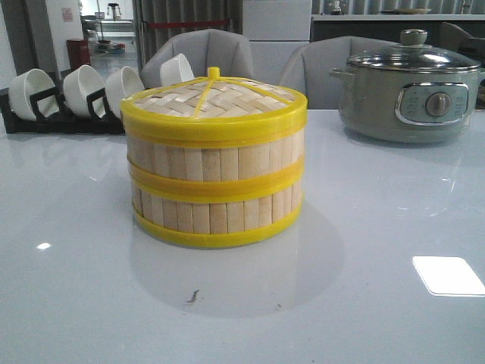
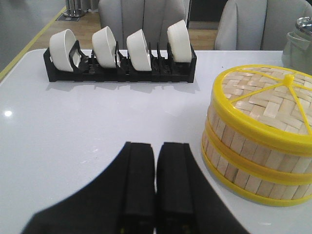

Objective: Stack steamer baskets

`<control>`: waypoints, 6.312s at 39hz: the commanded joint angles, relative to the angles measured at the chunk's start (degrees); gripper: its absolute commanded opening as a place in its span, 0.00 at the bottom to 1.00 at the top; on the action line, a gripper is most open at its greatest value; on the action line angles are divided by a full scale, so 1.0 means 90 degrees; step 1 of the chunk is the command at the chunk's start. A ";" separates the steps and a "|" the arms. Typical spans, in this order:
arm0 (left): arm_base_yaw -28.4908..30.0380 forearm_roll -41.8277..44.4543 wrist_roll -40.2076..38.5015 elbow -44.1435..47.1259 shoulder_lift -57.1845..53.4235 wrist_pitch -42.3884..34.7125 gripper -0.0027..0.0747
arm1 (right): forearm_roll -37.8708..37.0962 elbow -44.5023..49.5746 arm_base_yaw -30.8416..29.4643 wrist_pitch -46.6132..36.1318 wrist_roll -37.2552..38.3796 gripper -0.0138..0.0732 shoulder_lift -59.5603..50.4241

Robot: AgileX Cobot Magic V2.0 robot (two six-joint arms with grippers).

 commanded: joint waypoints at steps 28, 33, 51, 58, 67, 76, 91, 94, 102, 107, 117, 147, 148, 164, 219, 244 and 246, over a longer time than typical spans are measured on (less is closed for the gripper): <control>0.0015 -0.0024 -0.0035 -0.0200 0.0021 -0.0552 0.15 | -0.0063 -0.0188 -0.0025 -0.0516 -0.0027 0.22 0.0052; 0.0015 -0.0035 -0.0035 -0.0200 0.0021 -0.0458 0.15 | -0.0063 -0.0188 -0.0025 -0.0516 -0.0027 0.22 0.0052; 0.0015 -0.0013 -0.0035 0.1261 -0.1607 -0.2735 0.15 | -0.0063 -0.0188 -0.0025 -0.0517 -0.0027 0.22 0.0058; 0.0220 0.0145 -0.0023 0.2316 -0.2433 -0.2972 0.15 | -0.0063 -0.0188 -0.0025 -0.0517 -0.0027 0.22 0.0058; 0.0679 0.0133 -0.0023 0.2912 -0.3042 -0.2953 0.15 | -0.0063 -0.0188 -0.0025 -0.0517 -0.0027 0.22 0.0058; 0.0897 0.0187 -0.0023 0.2912 -0.3380 -0.2178 0.15 | -0.0063 -0.0188 -0.0025 -0.0516 -0.0027 0.22 0.0057; 0.0971 0.0259 -0.0023 0.2912 -0.3367 -0.2015 0.15 | -0.0063 -0.0188 -0.0025 -0.0519 -0.0027 0.22 0.0062; 0.0971 0.0259 -0.0023 0.2912 -0.3367 -0.2015 0.15 | -0.0063 -0.0188 -0.0025 -0.0519 -0.0027 0.22 0.0062; 0.0971 0.0259 -0.0023 0.2912 -0.3367 -0.2017 0.15 | -0.0063 -0.0188 -0.0025 -0.0519 -0.0027 0.22 0.0062; 0.0971 0.0471 -0.0023 0.2912 -0.3367 -0.2017 0.15 | -0.0063 -0.0188 -0.0025 -0.0519 -0.0027 0.22 0.0062; 0.0971 0.0565 -0.0023 0.2912 -0.3367 -0.1908 0.15 | -0.0063 -0.0188 -0.0025 -0.0519 -0.0027 0.22 0.0062; 0.0971 0.0565 -0.0023 0.2912 -0.3367 -0.1908 0.15 | -0.0063 -0.0188 -0.0025 -0.0519 -0.0027 0.22 0.0062; 0.0971 0.0565 -0.0023 0.2912 -0.3367 -0.1908 0.15 | -0.0063 -0.0188 -0.0025 -0.0519 -0.0027 0.22 0.0062; 0.0971 0.0565 -0.0023 0.2912 -0.3367 -0.1908 0.15 | -0.0180 0.0132 -0.0020 -0.0929 -0.0059 0.22 0.0051; 0.0971 0.0565 -0.0023 0.2912 -0.3367 -0.1908 0.15 | -0.0180 0.1629 0.0438 -0.1032 -0.0059 0.22 -0.2212; 0.0971 0.0565 -0.0023 0.2912 -0.3367 -0.1908 0.15 | -0.0368 0.1629 0.0438 -0.1051 -0.0100 0.22 -0.2212; 0.0971 0.0565 -0.0023 0.2912 -0.3367 -0.1908 0.15 | -0.0488 0.1629 0.0438 -0.1051 -0.0100 0.22 -0.2212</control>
